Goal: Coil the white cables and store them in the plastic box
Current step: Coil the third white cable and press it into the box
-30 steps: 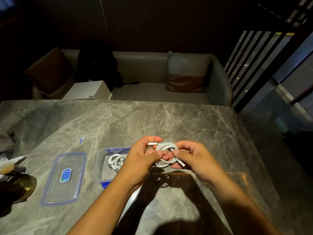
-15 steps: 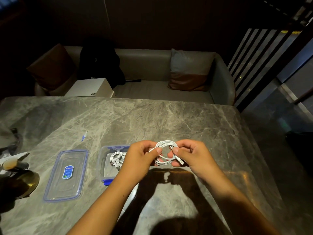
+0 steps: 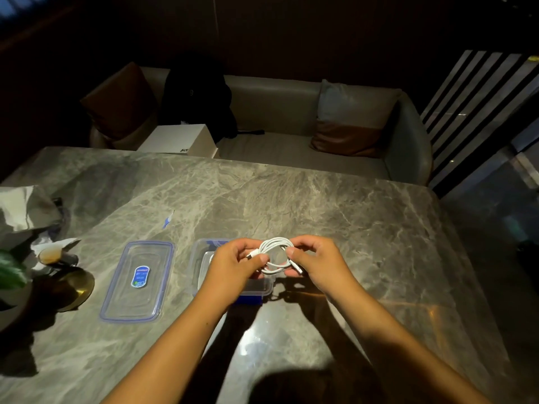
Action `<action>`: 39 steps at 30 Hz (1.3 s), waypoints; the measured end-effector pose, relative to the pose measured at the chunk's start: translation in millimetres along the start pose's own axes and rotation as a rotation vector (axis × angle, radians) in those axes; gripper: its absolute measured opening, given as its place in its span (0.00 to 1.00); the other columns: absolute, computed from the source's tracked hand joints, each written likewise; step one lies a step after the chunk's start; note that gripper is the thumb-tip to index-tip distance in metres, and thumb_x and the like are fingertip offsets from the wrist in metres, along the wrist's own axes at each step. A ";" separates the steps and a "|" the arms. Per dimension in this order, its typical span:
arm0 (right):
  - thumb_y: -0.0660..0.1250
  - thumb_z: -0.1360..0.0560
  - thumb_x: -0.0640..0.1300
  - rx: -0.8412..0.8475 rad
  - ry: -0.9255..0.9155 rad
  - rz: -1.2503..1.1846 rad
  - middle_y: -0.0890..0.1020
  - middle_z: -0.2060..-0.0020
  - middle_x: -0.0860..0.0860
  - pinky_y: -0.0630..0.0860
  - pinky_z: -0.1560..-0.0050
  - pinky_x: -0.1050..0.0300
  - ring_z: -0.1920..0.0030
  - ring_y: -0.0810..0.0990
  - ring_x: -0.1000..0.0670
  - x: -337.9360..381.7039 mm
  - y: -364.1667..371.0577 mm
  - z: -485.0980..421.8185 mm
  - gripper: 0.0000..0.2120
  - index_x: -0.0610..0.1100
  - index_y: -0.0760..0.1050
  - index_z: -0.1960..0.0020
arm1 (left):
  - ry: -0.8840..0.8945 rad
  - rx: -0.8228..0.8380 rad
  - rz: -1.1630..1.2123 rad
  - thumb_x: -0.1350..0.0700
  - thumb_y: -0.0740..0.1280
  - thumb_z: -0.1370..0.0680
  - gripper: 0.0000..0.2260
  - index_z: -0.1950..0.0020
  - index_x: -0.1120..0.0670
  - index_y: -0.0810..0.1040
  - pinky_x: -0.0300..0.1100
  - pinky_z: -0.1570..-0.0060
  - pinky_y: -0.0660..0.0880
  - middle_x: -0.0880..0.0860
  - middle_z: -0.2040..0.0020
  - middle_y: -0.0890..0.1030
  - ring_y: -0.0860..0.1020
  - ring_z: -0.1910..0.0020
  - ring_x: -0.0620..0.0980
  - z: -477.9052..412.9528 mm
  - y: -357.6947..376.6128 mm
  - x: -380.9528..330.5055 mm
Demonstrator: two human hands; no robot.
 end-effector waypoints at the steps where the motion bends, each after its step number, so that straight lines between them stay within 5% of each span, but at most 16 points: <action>1: 0.69 0.23 0.36 0.012 0.002 0.022 0.85 0.59 0.47 0.85 0.56 0.49 0.58 0.87 0.46 -4.0 7.5 -6.7 0.07 0.45 0.85 0.52 | -0.016 -0.018 -0.019 0.65 0.70 0.24 0.08 0.47 0.58 0.82 0.48 0.55 0.83 0.59 0.56 0.86 0.85 0.57 0.56 -3.2 -6.9 5.4; 6: 0.70 0.25 0.38 0.019 -0.029 0.187 0.85 0.62 0.47 0.80 0.63 0.59 0.62 0.83 0.52 -20.2 44.0 -43.2 0.05 0.44 0.85 0.53 | -0.079 -0.127 -0.069 0.65 0.70 0.24 0.06 0.49 0.58 0.82 0.48 0.58 0.83 0.61 0.57 0.85 0.84 0.60 0.57 -26.3 -43.5 37.1; 16: 0.73 0.27 0.41 -0.010 0.147 0.472 0.83 0.62 0.49 0.79 0.50 0.52 0.58 0.82 0.48 -75.5 84.2 -91.0 0.04 0.47 0.80 0.59 | -0.213 -0.235 -0.283 0.61 0.75 0.27 0.07 0.53 0.56 0.79 0.54 0.55 0.82 0.55 0.58 0.83 0.83 0.59 0.56 -62.0 -71.3 101.9; 24: 0.72 0.27 0.42 0.014 0.144 0.761 0.80 0.61 0.49 0.69 0.57 0.59 0.55 0.80 0.44 -94.7 93.7 -108.8 0.14 0.49 0.69 0.65 | -0.248 -0.162 -0.563 0.60 0.75 0.29 0.11 0.62 0.53 0.72 0.44 0.58 0.73 0.52 0.62 0.79 0.79 0.58 0.56 -87.9 -67.5 124.8; 28: 0.66 0.23 0.41 0.079 0.024 1.026 0.84 0.49 0.43 0.74 0.52 0.54 0.47 0.82 0.41 -92.0 104.0 -113.3 0.02 0.45 0.77 0.51 | -0.272 -0.118 -0.617 0.57 0.76 0.30 0.12 0.63 0.52 0.72 0.40 0.60 0.69 0.50 0.63 0.79 0.80 0.57 0.55 -94.7 -64.7 138.7; 30: 0.62 0.21 0.41 0.098 -0.037 1.133 0.83 0.45 0.43 0.76 0.47 0.52 0.45 0.82 0.41 -92.7 107.3 -114.8 0.08 0.43 0.77 0.44 | -0.265 -0.093 -0.651 0.57 0.76 0.30 0.10 0.60 0.53 0.74 0.41 0.58 0.72 0.54 0.59 0.82 0.80 0.56 0.55 -96.3 -61.3 142.8; 39: 0.61 0.23 0.37 0.215 -0.084 1.325 0.81 0.42 0.41 0.76 0.41 0.50 0.41 0.80 0.41 -105.1 121.8 -123.5 0.12 0.39 0.76 0.42 | -0.215 0.000 -0.771 0.52 0.73 0.27 0.11 0.55 0.54 0.72 0.47 0.54 0.73 0.55 0.54 0.81 0.79 0.52 0.56 -101.6 -55.4 154.1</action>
Point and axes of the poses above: each hand's wrist, its own z-axis away from the middle knuckle, its own y-axis out of the palm, x = y × z, the point moved 8 cm from there along -z, towards the middle knuckle
